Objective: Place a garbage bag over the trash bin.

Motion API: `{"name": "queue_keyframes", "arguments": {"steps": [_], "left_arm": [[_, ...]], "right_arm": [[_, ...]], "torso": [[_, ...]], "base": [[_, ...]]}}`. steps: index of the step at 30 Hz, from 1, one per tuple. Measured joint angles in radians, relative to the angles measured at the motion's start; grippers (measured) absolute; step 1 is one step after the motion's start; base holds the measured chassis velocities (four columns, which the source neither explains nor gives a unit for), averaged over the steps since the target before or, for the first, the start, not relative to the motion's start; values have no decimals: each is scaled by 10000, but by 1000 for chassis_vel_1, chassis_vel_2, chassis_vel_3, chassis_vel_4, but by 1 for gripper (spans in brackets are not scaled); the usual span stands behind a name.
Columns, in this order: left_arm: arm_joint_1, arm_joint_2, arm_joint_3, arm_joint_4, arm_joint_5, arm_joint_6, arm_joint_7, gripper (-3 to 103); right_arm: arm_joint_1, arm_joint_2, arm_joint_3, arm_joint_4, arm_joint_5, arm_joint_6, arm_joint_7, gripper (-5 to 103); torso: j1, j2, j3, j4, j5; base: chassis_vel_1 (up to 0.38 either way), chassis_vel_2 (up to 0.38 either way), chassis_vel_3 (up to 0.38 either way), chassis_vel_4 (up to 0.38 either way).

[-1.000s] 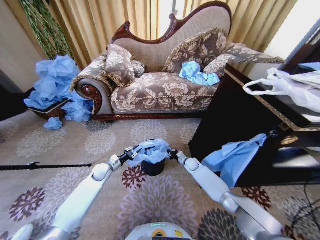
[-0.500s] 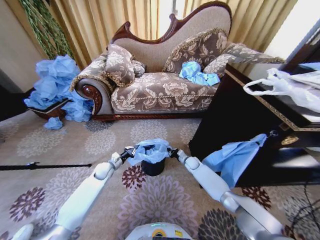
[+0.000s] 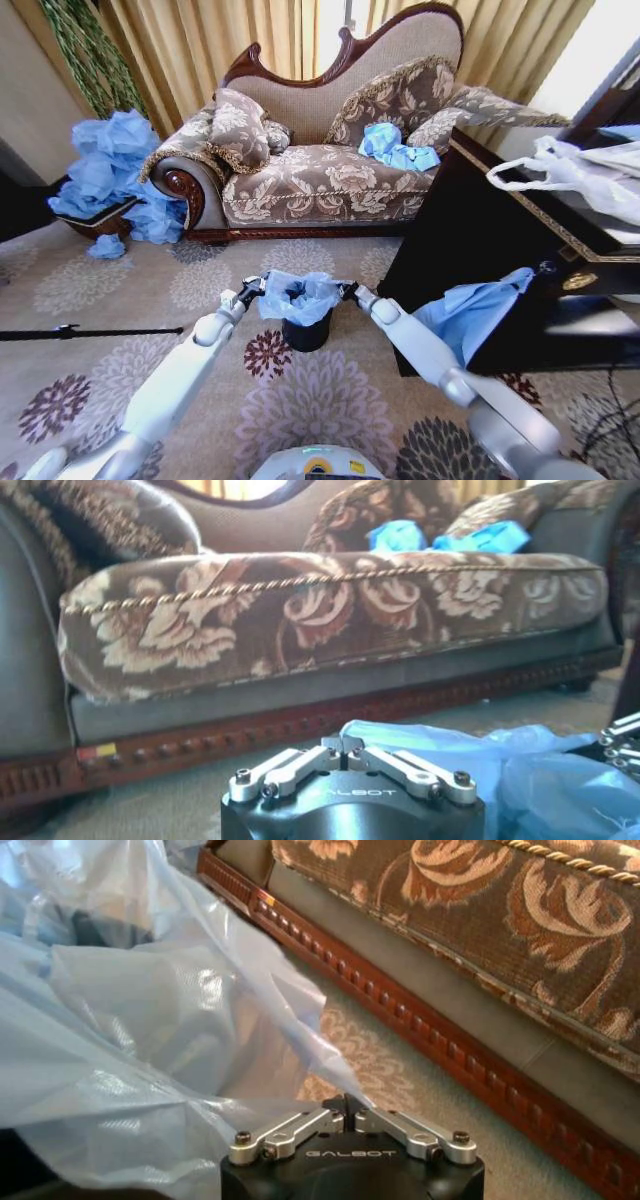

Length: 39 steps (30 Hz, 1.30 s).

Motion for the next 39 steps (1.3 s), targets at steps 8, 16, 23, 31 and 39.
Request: {"name": "queue_keyframes", "arguments": {"steps": [8, 16, 23, 31, 39], "left_arm": [[-495, -732, 131, 909, -389, 873, -679, 0], [-1003, -1036, 198, 1767, -621, 1609, -1049, 0], [-1716, -1612, 463, 2895, -643, 2013, -1116, 0], [-1329, -1570, 751, 2816, -737, 2450, -925, 0], [-93, -1101, 604, 1800, -895, 2934, -794, 0]], "right_arm": [[318, 131, -206, -235, 1224, -865, -399, 0], [557, 314, -86, -931, 1613, -1030, -529, 0], [753, 672, 546, -1864, 1372, -1348, -1684, 0], [551, 524, 707, -2044, 296, -786, -2696, 0], [270, 138, 743, -1848, -225, -387, -3297, 0]], "torso": [[-1, 0, 0, 0, 6], [-1, 0, 0, 0, 4], [-1, 0, 1, -1, 3], [-1, 0, 1, 0, 3], [-2, 0, 0, 2, 3]], "base": [[0, 0, 0, 0], [0, 0, 0, 0], [0, 0, 0, 0], [0, 0, 0, 0], [0, 0, 0, 0]]}}
